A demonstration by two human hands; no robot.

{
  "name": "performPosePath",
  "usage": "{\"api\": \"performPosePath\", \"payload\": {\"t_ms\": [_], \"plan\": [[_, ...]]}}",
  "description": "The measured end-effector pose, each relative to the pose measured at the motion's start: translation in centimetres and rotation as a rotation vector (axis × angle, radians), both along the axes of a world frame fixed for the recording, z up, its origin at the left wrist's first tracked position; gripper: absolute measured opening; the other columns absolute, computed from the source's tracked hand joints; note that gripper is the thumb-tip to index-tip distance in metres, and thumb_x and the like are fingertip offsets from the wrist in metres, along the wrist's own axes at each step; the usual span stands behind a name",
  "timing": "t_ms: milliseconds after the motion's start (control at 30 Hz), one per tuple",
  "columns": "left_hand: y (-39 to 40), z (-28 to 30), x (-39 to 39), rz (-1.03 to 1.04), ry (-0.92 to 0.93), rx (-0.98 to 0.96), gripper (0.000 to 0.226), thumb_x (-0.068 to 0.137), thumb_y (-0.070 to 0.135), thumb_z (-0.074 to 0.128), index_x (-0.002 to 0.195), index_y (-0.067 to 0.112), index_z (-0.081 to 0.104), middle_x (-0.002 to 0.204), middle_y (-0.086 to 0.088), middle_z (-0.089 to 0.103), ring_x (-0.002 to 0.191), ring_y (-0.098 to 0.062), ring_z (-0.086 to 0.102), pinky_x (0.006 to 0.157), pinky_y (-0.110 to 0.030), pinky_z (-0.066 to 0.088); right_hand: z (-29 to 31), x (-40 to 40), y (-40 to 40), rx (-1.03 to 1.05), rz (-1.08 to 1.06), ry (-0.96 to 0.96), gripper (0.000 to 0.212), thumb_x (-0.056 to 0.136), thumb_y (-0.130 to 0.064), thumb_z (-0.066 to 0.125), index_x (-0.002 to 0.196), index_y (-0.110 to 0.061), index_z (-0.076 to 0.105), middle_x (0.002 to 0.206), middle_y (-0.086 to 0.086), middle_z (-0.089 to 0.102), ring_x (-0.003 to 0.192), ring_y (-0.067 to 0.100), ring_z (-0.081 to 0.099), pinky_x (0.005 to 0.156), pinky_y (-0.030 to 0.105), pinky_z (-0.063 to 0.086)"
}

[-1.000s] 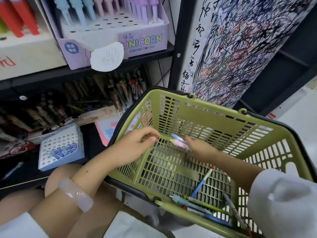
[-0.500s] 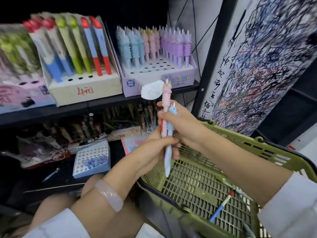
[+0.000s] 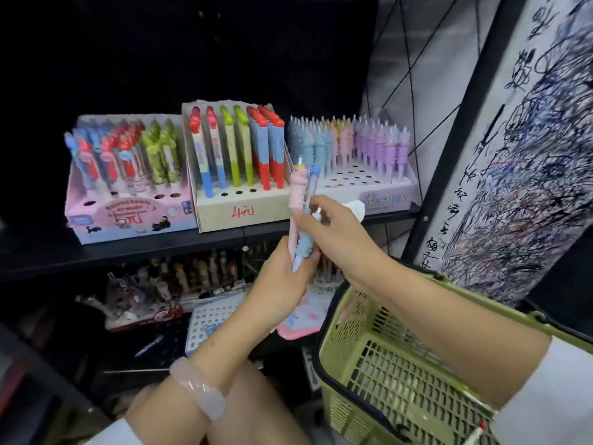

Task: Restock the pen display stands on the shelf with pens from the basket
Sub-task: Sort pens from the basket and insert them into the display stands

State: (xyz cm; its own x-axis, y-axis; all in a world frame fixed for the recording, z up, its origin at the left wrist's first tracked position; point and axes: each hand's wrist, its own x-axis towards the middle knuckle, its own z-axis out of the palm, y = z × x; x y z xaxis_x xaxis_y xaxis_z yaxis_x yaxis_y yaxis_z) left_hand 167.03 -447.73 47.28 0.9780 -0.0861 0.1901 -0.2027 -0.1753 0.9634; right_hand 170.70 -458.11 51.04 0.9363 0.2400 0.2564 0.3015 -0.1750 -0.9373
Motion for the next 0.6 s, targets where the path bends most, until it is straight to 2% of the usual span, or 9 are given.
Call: {"api": "performPosePath", "payload": {"t_ms": [100,167,200,300,400,433,500,567,600], "plan": [[1.1,0.9,0.5,0.013,-0.036,0.113,0.023,0.095,0.022,0.045,0.117,0.027,0.049,0.076,0.009,0.056,0.053,-0.001,0.048,0.049,-0.021,0.038,0.9,0.3,1.2,0.025,-0.072,-0.051,0.033,0.090,-0.032,0.059,0.118,-0.018,0.052,0.094,-0.009,0.058,0.084,0.004,0.058,0.073,0.019,0.047],[1.6,1.2,0.8,0.023,-0.003,0.163,0.023,0.095,0.028,0.045,0.117,0.021,0.050,0.092,0.002,0.062,0.078,-0.010,0.059,0.069,-0.032,0.050,1.6,0.6,1.5,0.008,-0.127,-0.131,0.043,0.088,-0.035,0.061,0.125,-0.030,0.042,0.097,-0.020,0.054,0.088,-0.001,0.057,0.068,0.011,0.047],[1.6,1.2,0.9,0.030,0.011,0.191,0.023,0.095,0.030,0.045,0.114,0.019,0.050,0.099,-0.002,0.063,0.085,-0.016,0.059,0.075,-0.033,0.048,1.9,0.9,1.6,-0.011,-0.152,-0.174,0.047,0.087,-0.034,0.063,0.127,-0.032,0.039,0.097,-0.021,0.053,0.086,-0.001,0.057,0.065,0.007,0.046],[1.6,0.9,1.5,0.048,0.020,0.228,0.019,0.095,0.031,0.045,0.104,0.014,0.050,0.086,-0.003,0.059,0.067,-0.013,0.050,0.056,-0.020,0.038,2.5,1.7,1.8,-0.076,-0.209,-0.227,0.060,0.087,-0.029,0.064,0.139,-0.025,0.036,0.097,-0.015,0.055,0.083,0.008,0.059,0.069,0.013,0.046],[1.3,0.8,2.2,0.069,0.020,0.203,0.015,0.095,0.030,0.047,0.097,0.015,0.050,0.070,0.004,0.050,0.056,-0.008,0.042,0.048,-0.018,0.032,2.5,2.6,1.7,-0.099,-0.249,-0.248,0.051,0.089,-0.024,0.059,0.137,-0.021,0.040,0.099,-0.007,0.061,0.082,0.011,0.061,0.072,0.022,0.051],[1.2,0.9,2.5,0.070,0.014,0.199,0.013,0.094,0.030,0.048,0.097,0.017,0.050,0.069,0.005,0.049,0.054,-0.008,0.042,0.047,-0.018,0.033,2.6,2.8,1.7,-0.111,-0.269,-0.256,0.046,0.091,-0.022,0.055,0.135,-0.019,0.042,0.098,-0.002,0.064,0.080,0.010,0.061,0.068,0.019,0.051],[1.0,1.1,3.0,0.089,-0.002,0.198,0.010,0.093,0.031,0.050,0.092,0.021,0.049,0.071,0.005,0.051,0.054,-0.007,0.044,0.044,-0.013,0.033,2.9,3.5,1.4,-0.124,-0.293,-0.277,0.032,0.093,-0.019,0.050,0.125,-0.014,0.046,0.081,0.003,0.064,0.065,-0.001,0.056,0.053,0.011,0.043],[0.9,1.6,3.7,0.112,-0.012,0.202,0.014,0.092,0.033,0.052,0.087,0.022,0.046,0.072,0.003,0.051,0.054,-0.009,0.043,0.041,-0.012,0.032,3.5,4.2,1.0,-0.087,-0.290,-0.263,0.017,0.094,-0.019,0.048,0.110,-0.015,0.045,0.064,0.000,0.054,0.048,-0.001,0.045,0.045,0.012,0.034],[0.8,2.0,4.1,0.116,-0.023,0.205,0.016,0.092,0.034,0.052,0.087,0.021,0.045,0.072,0.001,0.051,0.053,-0.010,0.043,0.040,-0.012,0.031,3.9,4.6,0.8,-0.057,-0.281,-0.248,0.013,0.095,-0.019,0.048,0.107,-0.017,0.042,0.063,0.002,0.053,0.048,0.001,0.042,0.043,0.012,0.032]]}}
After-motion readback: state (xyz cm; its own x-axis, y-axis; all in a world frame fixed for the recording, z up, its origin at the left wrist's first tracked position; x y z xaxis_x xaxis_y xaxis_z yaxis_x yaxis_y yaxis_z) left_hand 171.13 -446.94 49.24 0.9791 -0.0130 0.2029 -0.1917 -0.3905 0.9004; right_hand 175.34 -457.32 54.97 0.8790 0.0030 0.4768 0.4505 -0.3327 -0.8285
